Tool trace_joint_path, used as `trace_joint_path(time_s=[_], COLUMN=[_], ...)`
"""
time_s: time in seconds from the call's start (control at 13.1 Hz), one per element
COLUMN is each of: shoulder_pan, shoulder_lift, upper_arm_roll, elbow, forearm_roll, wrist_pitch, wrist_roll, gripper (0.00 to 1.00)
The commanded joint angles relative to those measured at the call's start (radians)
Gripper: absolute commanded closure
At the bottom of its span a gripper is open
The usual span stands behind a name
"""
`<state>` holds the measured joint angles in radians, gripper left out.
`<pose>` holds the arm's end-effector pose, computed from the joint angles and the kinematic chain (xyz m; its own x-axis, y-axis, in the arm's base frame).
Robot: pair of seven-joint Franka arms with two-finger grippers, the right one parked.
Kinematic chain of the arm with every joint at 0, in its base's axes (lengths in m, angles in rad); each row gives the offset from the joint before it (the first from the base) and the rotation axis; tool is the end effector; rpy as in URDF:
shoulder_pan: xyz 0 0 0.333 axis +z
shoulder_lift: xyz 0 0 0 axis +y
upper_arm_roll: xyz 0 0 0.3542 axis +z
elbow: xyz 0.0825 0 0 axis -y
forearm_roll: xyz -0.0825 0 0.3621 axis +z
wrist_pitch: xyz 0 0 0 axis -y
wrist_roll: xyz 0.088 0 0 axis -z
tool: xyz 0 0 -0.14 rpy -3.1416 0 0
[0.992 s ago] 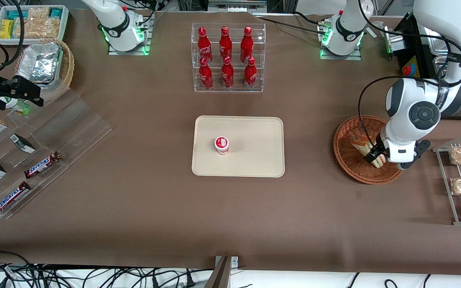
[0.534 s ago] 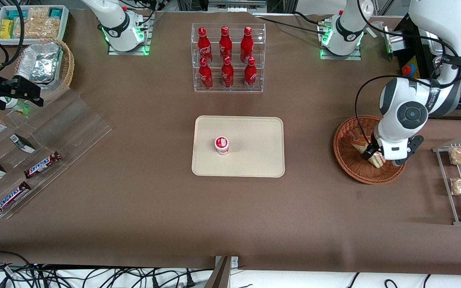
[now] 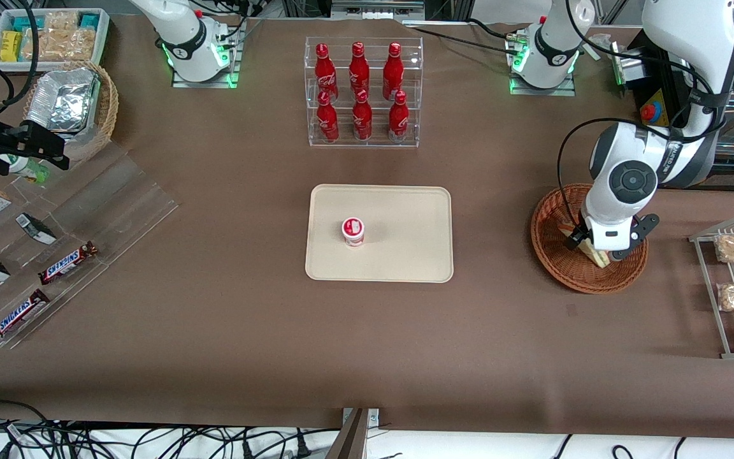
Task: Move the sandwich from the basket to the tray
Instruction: 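Close the left gripper on the wrapped sandwich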
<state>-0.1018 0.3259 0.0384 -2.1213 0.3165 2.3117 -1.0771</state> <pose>0.5564 -0.0220 0.2678 0.7146 0.6908 0.1104 0.6936 -0.6792 -0.2398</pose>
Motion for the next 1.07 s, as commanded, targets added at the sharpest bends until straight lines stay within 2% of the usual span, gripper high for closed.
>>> trace_joint_path(time_s=[0.0, 0.15, 0.23, 0.61, 0.84, 0.99], shoulder_pan=[-0.001, -0.001, -0.001, -0.001, -0.006, -0.004], shoulder_lift=[-0.007, -0.004, -0.002, -0.004, -0.016, -0.025], upper_arm_roll=[0.000, 0.000, 0.000, 0.000, -0.006, -0.052], elbow=[-0.008, -0.008, -0.008, 0.003, 0.082, 0.156], forearm_roll=[0.033, 0.033, 0.033, 0.033, 0.033, 0.024], wrist_pitch=[0.003, 0.003, 0.003, -0.026, -0.176, -0.285], wrist_roll=[-0.020, -0.018, -0.014, 0.037, 0.088, 0.103], gripper=[0.05, 0.45, 0.57, 0.67, 0.67, 0.67])
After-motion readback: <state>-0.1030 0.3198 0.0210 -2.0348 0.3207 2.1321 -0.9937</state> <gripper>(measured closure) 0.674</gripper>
